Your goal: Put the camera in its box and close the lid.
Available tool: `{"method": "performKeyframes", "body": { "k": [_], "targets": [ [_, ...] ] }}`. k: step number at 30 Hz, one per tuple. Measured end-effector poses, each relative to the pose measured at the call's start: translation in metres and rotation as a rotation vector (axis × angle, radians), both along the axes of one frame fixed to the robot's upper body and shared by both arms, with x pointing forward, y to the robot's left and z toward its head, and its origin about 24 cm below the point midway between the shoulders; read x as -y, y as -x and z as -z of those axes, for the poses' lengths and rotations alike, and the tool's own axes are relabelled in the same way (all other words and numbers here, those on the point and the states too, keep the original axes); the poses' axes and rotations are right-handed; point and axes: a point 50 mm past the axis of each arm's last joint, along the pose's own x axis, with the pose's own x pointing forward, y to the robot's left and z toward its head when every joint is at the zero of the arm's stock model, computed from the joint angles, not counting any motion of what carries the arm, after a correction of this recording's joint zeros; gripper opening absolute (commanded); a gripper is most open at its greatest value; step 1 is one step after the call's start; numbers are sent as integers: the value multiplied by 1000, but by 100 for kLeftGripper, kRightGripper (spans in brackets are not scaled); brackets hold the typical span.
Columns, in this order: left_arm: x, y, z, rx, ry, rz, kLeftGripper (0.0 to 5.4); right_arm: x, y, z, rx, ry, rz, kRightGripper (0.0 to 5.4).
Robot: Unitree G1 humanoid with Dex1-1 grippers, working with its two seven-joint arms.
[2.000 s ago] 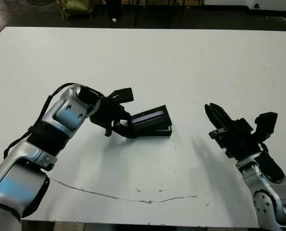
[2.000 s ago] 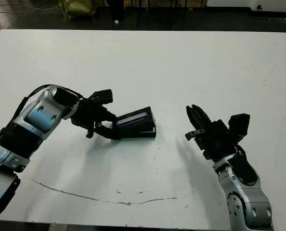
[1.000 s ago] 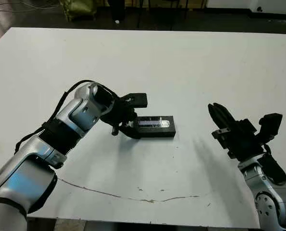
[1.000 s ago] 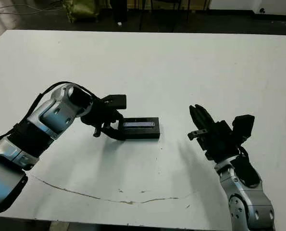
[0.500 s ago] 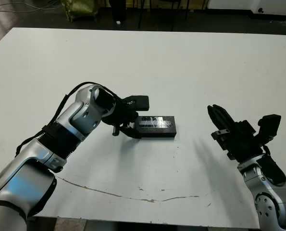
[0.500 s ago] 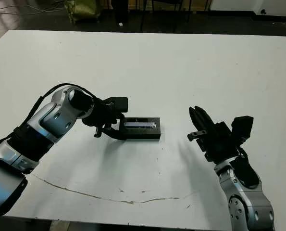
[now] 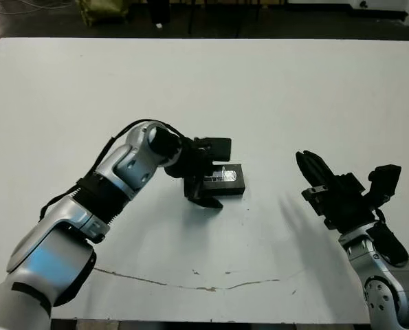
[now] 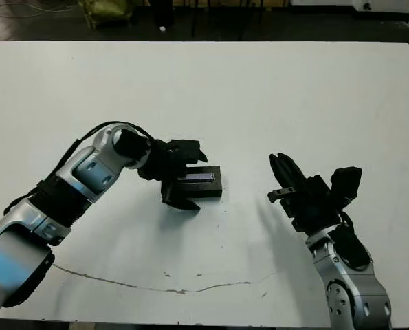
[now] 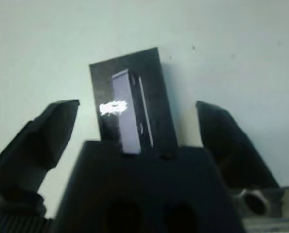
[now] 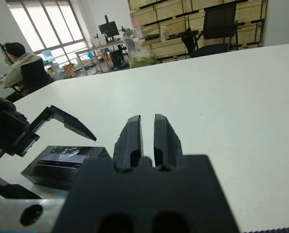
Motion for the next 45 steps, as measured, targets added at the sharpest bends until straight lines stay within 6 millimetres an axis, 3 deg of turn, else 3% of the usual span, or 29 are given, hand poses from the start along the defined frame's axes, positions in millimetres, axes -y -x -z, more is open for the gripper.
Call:
{"method": "performKeyframes", "body": {
  "k": [12,22,32,39,45],
  "targets": [
    [-9,0,5,-22,80,-48,539,-1,1,1,-12,-12,14,0],
    [-37,-4,9,-202,345,-201,539,-1,0,2,-12,-21,14,0],
    [-44,-4,12,-325,422,-199,539,-1,0,3,-15,-25,3,0],
    [-47,-6,6,-268,475,-212,539,-1,0,4,-12,-25,0,0],
    [-55,-4,7,-240,609,-399,539,-1,0,5,-12,-20,-4,0]
  ]
}}
